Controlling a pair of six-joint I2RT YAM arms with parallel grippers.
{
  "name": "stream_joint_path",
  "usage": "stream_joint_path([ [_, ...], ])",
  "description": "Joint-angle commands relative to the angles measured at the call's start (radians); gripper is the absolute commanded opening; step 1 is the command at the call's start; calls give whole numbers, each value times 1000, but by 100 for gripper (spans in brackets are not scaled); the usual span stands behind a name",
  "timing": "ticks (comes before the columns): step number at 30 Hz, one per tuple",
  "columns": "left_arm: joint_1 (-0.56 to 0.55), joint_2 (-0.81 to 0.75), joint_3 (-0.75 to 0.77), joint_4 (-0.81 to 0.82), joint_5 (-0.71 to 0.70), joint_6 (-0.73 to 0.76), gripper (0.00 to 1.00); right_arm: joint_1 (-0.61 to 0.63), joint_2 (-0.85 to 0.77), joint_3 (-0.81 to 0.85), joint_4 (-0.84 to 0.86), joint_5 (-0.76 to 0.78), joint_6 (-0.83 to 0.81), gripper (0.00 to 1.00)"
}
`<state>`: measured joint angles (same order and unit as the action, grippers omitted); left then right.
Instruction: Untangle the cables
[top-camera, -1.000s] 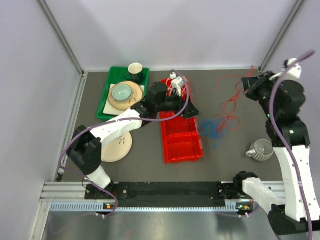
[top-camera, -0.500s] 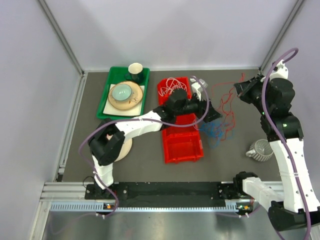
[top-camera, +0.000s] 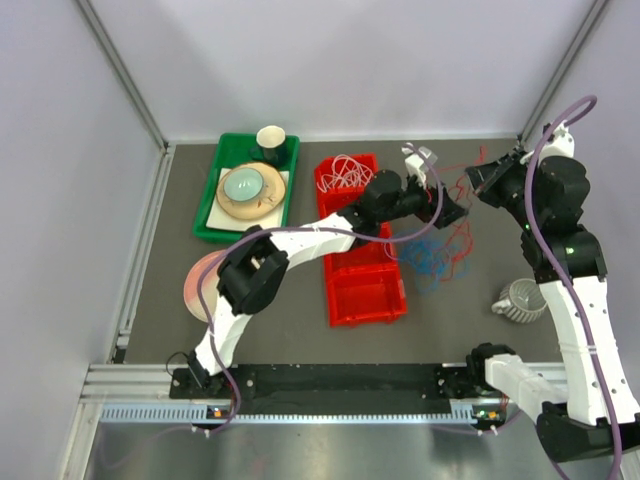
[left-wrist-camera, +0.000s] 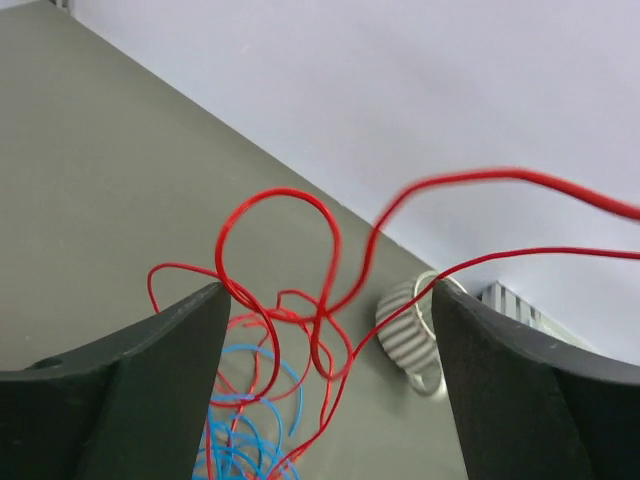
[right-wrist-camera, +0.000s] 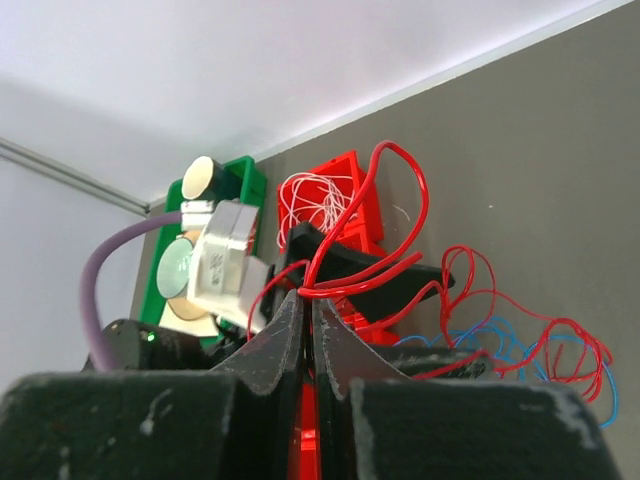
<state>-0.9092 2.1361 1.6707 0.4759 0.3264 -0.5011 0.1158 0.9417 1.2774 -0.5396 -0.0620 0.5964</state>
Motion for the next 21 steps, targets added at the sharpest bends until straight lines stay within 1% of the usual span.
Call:
stream_joint_path([
  [1, 1, 59, 110, 35, -30, -34, 81, 4, -24, 50, 53, -21, 13, 0],
  [2, 1, 65, 125, 36, -27, -42, 73, 5, -26, 48, 53, -19, 13, 0],
  [4, 1, 76, 130, 55, -18, -56, 64, 5, -26, 42, 53, -21, 14, 0],
  [5, 1, 80, 142, 56, -12, -65, 56, 5, -26, 40, 53, -21, 14, 0],
  [6, 1, 82, 147, 55, -4, -71, 42, 5, -24, 34, 53, -19, 16, 0],
  [8, 1, 73, 143, 59, 20, -85, 23, 5, -23, 28, 53, -12, 17, 0],
  [9, 1, 67, 136, 66, 29, -86, 9, 5, -24, 23, 55, -10, 14, 0],
  [10, 1, 62, 129, 70, 43, -88, 3, 5, -23, 19, 55, -1, 14, 0],
  [11, 3, 51, 118, 70, 49, -89, 0, 5, -23, 16, 55, 2, 14, 0],
  [14, 4, 24, 86, 78, 66, -99, 0, 7, -14, 5, 56, 19, 10, 0],
  [16, 7, 7, 69, 75, 69, -105, 0, 5, -7, -6, 55, 59, -1, 0],
  [17, 10, -11, 57, 66, 74, -108, 0, 5, -6, -9, 55, 59, -6, 5],
  [18, 16, -21, 54, 56, 74, -109, 0, 5, -1, -16, 53, 89, -12, 22],
  [19, 23, -30, 52, 41, 71, -109, 0, 4, 2, -21, 47, 114, -20, 61],
  [20, 27, -50, 52, 24, 60, -106, 0, 1, 5, -20, 38, 123, -24, 75],
  [21, 41, -62, 52, -12, 53, -103, 0, -2, 8, -21, 30, 129, -26, 85],
])
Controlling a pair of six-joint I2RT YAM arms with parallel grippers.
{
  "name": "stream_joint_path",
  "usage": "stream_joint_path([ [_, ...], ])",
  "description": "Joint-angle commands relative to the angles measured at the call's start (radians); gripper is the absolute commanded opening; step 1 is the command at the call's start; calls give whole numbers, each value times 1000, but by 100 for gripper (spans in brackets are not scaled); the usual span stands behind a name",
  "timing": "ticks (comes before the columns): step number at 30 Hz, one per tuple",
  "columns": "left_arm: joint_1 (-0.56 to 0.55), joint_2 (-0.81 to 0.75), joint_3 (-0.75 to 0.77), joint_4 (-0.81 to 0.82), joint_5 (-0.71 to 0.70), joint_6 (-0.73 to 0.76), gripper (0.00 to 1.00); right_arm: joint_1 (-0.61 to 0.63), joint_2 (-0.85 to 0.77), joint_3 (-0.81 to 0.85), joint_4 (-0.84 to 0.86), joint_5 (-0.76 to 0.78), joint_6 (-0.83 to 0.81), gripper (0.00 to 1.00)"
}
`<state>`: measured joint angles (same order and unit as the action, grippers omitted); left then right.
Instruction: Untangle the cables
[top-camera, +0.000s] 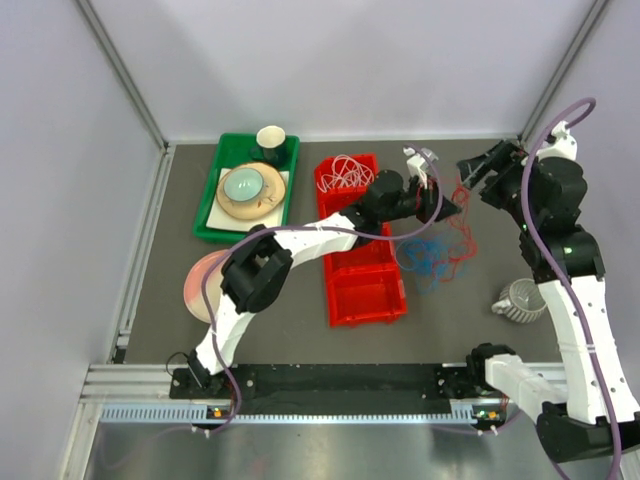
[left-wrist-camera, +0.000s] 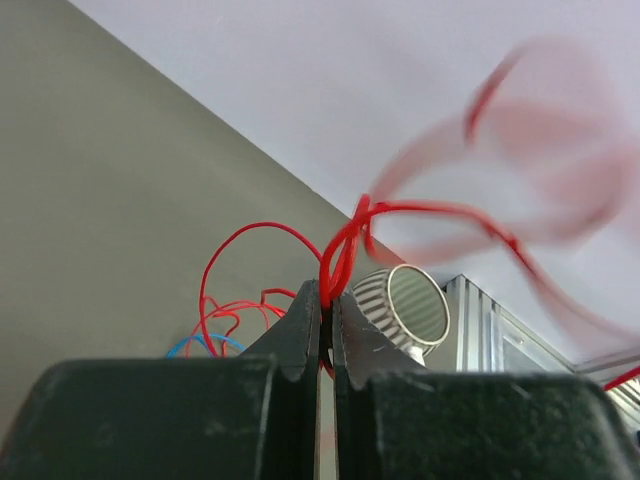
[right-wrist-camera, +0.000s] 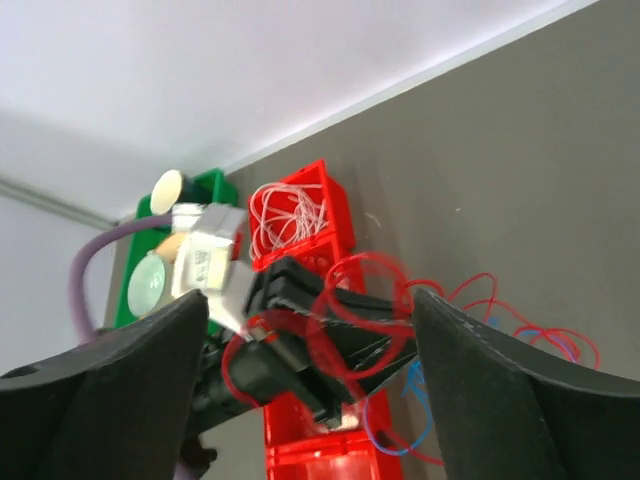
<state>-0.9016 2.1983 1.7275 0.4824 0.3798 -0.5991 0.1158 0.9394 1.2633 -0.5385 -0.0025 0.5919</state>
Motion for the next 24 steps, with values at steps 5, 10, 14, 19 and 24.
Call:
stream_joint_path([
  [5, 73, -193, 33, -105, -36, 21, 0, -13, -11, -31, 9, 111, -15, 99],
  [10, 101, -209, 119, -203, -52, 56, 0, -16, -151, -165, 44, 272, 37, 97],
  [14, 107, -222, 167, -226, -50, 64, 0, -27, -200, -270, 46, 294, 42, 96],
  [19, 105, -235, 246, -248, -38, 73, 0, -86, -163, -383, 43, 161, 107, 91],
  [24, 105, -233, 333, -283, -64, 81, 0, -93, -84, -469, 80, 7, 118, 88],
])
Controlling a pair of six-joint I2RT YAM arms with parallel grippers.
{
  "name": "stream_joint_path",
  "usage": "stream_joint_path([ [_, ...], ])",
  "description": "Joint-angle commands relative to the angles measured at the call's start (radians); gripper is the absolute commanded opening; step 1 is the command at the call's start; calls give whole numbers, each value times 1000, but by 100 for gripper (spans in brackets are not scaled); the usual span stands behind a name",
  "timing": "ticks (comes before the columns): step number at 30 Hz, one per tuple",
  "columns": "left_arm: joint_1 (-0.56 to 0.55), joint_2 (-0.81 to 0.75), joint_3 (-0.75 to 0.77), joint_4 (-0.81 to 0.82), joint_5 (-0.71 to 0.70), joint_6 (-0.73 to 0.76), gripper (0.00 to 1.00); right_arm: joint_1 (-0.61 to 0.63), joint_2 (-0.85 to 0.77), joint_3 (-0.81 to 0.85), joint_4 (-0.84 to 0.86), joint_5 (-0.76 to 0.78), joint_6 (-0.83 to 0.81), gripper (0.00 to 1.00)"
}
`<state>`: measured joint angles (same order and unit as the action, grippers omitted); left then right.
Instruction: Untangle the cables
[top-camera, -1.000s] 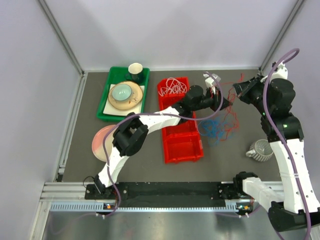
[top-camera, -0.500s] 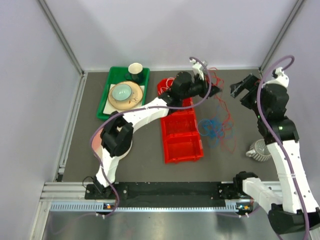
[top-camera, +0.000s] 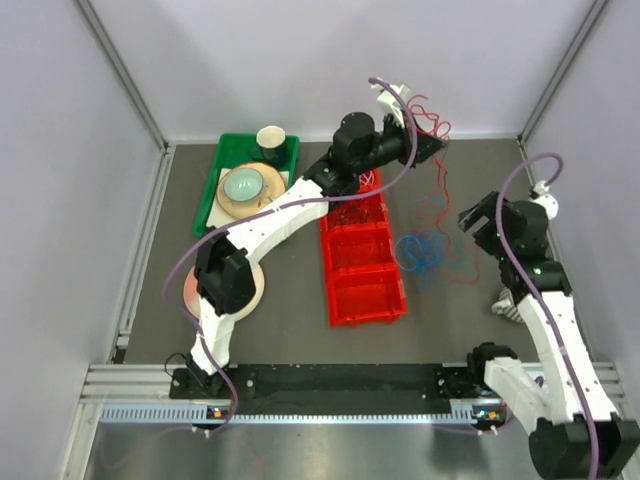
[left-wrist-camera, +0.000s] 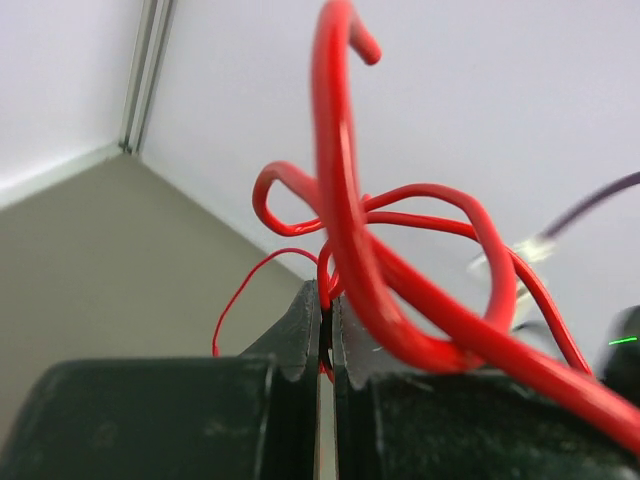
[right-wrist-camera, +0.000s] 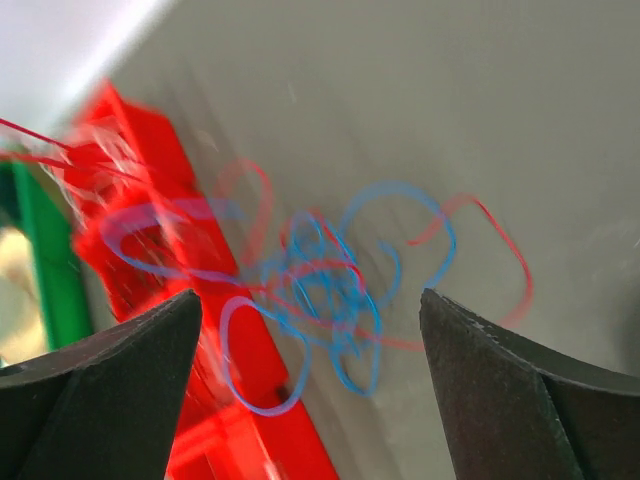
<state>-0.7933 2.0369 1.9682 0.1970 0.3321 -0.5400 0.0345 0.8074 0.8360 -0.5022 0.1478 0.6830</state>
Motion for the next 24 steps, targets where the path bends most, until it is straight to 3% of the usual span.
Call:
stream_joint_path([
  [1, -1, -70, 110, 2, -19, 21, 0, -10, 58, -49, 54, -145, 30, 88],
  [9, -3, -49, 247, -21, -10, -6, 0, -12, 24, -158, 99, -211, 24, 86],
  [15, -4, -57, 311, -19, -11, -9, 0, -7, 85, -198, 152, -270, 24, 81],
  [24, -6, -75, 363, -25, -19, 5, 0, 130, 171, -221, 228, -211, 55, 77],
])
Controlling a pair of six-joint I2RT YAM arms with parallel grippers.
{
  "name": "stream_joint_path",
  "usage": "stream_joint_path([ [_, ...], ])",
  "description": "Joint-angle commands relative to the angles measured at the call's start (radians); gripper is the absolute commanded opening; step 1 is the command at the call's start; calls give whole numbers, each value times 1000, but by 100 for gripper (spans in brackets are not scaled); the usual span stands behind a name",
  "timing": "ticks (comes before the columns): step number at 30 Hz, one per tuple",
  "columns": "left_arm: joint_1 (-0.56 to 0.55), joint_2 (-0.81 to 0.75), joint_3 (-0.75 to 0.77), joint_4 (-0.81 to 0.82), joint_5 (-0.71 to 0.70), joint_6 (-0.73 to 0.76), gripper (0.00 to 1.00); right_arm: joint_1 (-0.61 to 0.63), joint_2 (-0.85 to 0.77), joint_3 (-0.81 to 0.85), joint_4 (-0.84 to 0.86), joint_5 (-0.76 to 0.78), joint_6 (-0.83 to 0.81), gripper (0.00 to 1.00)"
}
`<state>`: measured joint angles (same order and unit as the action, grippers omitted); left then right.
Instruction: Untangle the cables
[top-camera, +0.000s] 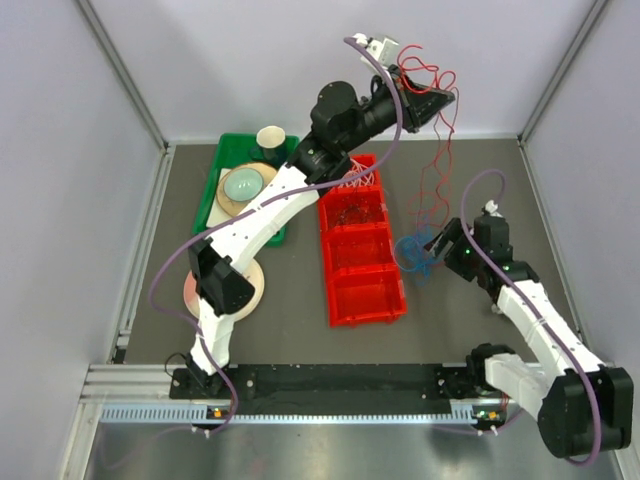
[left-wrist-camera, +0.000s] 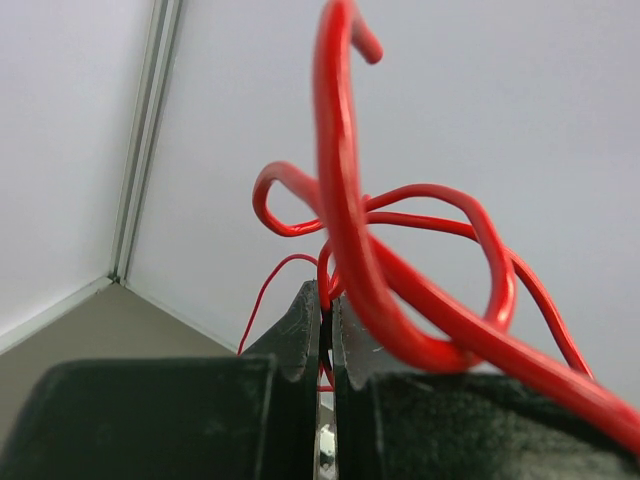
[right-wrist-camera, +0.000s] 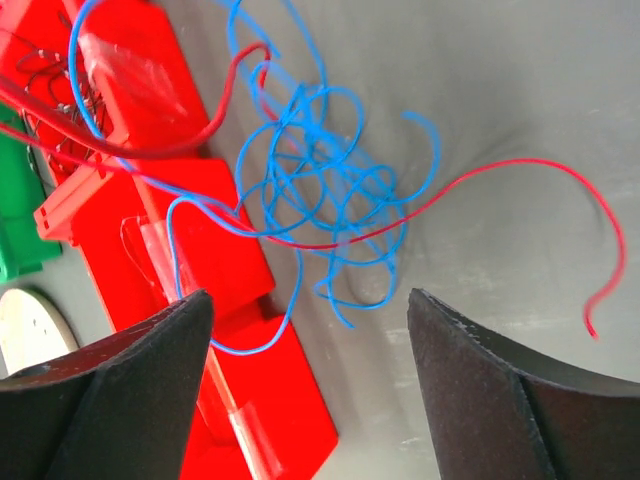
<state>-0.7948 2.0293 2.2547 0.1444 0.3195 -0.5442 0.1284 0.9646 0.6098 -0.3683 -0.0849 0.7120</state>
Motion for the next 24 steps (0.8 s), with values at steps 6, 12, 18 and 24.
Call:
stream_joint_path([
  [6, -3, -84, 74, 21, 9, 7, 0, 69, 75, 83, 129, 14, 15, 75],
  [12, -4, -104, 40, 29, 12, 6, 0, 89, 99, 160, 146, 82, 14, 70],
  [18, -4, -124, 8, 38, 10, 1, 0, 91, 146, 226, 196, 152, -46, 77],
  [24, -4, -133, -7, 43, 20, 0, 0, 91, 221, 263, 290, 143, -37, 74],
])
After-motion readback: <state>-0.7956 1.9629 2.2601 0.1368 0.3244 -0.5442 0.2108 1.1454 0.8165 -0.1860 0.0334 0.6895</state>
